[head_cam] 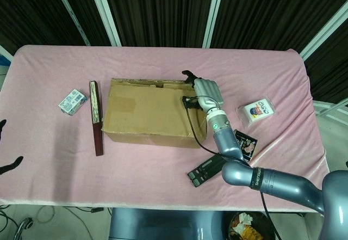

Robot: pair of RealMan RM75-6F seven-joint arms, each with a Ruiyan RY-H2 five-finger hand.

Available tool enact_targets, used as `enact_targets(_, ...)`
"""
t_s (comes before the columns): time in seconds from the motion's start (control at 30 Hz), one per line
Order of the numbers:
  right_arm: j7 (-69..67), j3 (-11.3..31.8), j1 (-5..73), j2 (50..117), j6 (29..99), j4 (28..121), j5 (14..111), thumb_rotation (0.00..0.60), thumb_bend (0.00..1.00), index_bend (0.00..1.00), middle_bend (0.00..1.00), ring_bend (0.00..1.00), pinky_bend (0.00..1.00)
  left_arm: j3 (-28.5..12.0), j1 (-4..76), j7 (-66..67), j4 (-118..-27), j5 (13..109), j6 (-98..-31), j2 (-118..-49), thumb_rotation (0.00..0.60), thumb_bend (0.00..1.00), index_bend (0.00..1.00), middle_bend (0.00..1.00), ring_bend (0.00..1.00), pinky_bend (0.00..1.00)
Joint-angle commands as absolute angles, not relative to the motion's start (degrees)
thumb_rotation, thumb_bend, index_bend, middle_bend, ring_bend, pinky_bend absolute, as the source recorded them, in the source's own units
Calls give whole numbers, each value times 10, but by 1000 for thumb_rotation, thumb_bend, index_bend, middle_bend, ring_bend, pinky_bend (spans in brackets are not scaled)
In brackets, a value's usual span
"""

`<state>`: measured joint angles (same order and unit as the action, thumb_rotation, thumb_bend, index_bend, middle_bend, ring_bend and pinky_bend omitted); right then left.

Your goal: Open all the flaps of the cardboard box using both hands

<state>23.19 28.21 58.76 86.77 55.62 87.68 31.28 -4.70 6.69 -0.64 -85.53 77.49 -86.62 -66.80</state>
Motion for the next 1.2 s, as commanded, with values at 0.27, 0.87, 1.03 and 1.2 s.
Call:
enact_targets(0.27,228,286,597,862,561,897,297,600,463,156,350,429,485,-52,66,-9,-858,776,-862,-667,600,126,0,0,0,0)
enact_targets(0.87,165,359,612,816,542,1000,164,600,252,64,284,389,482,-60,63,-13,-859,777,-859,-668,600,127,0,0,0,0)
enact_targets(1.03,161,372,623,797,543,1022,141,600,228,61,278,386,472,-62,62,-16,-859,778,-859,-668,600,126,0,0,0,0)
enact_targets(1.2,161,373,630,779,545,1043,119,600,217,54,277,386,472,-64,61,-18,-859,778,-860,-668,600,127,0,0,0,0)
